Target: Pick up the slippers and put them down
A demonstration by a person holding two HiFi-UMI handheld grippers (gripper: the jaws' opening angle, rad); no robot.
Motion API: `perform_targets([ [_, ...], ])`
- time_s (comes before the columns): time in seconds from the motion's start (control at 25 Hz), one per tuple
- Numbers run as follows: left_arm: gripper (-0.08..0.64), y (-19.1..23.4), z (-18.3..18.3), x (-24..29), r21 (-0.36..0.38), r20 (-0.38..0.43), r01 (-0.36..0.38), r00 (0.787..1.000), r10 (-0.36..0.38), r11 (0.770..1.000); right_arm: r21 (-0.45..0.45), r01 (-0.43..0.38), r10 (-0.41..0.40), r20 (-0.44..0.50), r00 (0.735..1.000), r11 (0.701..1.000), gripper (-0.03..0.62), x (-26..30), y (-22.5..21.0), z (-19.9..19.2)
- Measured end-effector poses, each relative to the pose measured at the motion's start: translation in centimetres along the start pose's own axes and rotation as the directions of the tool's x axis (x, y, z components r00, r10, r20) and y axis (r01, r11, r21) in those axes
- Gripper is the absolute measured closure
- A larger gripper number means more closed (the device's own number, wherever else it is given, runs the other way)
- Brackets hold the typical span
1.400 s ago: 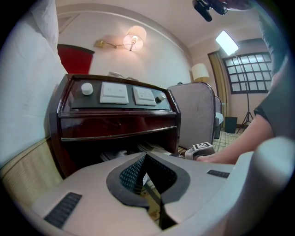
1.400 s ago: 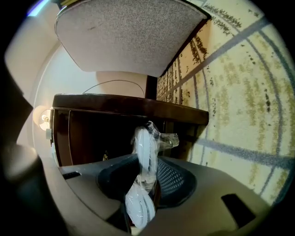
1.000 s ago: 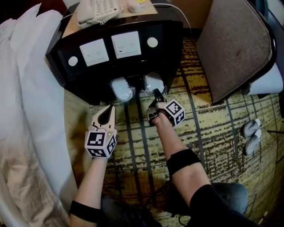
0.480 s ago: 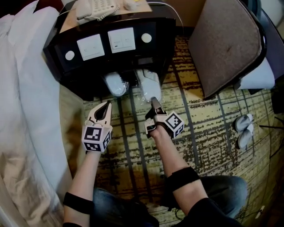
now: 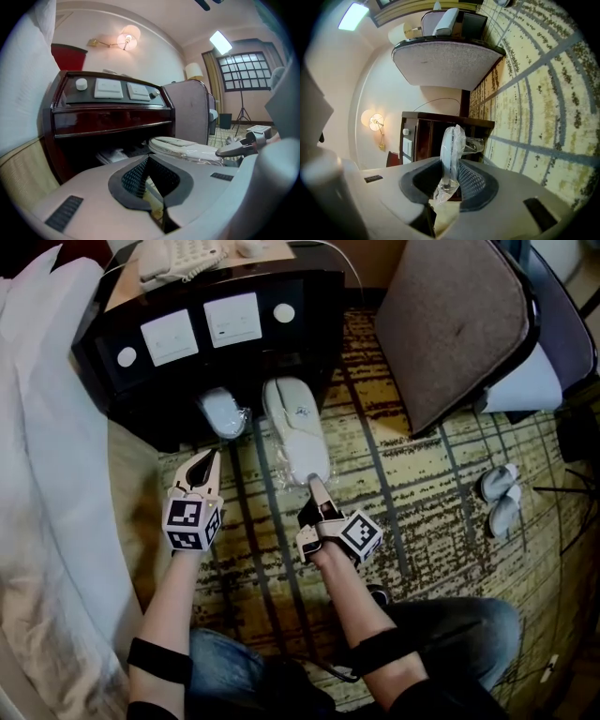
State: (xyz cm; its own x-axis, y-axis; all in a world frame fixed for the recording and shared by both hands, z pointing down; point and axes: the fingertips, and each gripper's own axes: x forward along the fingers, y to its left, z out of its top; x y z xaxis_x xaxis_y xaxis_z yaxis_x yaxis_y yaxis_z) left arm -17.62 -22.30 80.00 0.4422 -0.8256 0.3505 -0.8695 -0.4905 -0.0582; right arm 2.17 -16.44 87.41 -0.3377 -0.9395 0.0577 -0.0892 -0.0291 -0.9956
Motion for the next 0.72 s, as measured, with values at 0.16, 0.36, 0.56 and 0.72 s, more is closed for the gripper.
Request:
perform_targets([
  [0.16,0.559,-0.5,0.0,0.0,0.016,-0.005,0.012,1.0,-0.012,1.0,-0.029,0.02,-0.02,0.013,1.0,0.999,0.479,-2.6,-1.2,0.4],
  [0.36,0.559,-1.2,-0.2,0.1,0.032,-0.009,0.026,1.0,-0.026,0.999,-0.005,0.031,-0.031,0.023,0.999,1.0,0.479,-5.4,-2.7,-0.9],
  [0.56,0.559,-2.0,-0.2,0.4,0.038,-0.011,0.042,0.999,-0.042,0.998,-0.022,0.074,-0.073,0.009,0.997,0.997,0.479,-8.9,-5.6,-2.0],
  [0.72,0.559,-2.8,-0.1,0.7,0.046,-0.012,0.058,0.998,-0.058,0.997,-0.013,0.151,-0.151,0.003,0.989,0.989,0.479,-11.1,-8.6,-2.3],
])
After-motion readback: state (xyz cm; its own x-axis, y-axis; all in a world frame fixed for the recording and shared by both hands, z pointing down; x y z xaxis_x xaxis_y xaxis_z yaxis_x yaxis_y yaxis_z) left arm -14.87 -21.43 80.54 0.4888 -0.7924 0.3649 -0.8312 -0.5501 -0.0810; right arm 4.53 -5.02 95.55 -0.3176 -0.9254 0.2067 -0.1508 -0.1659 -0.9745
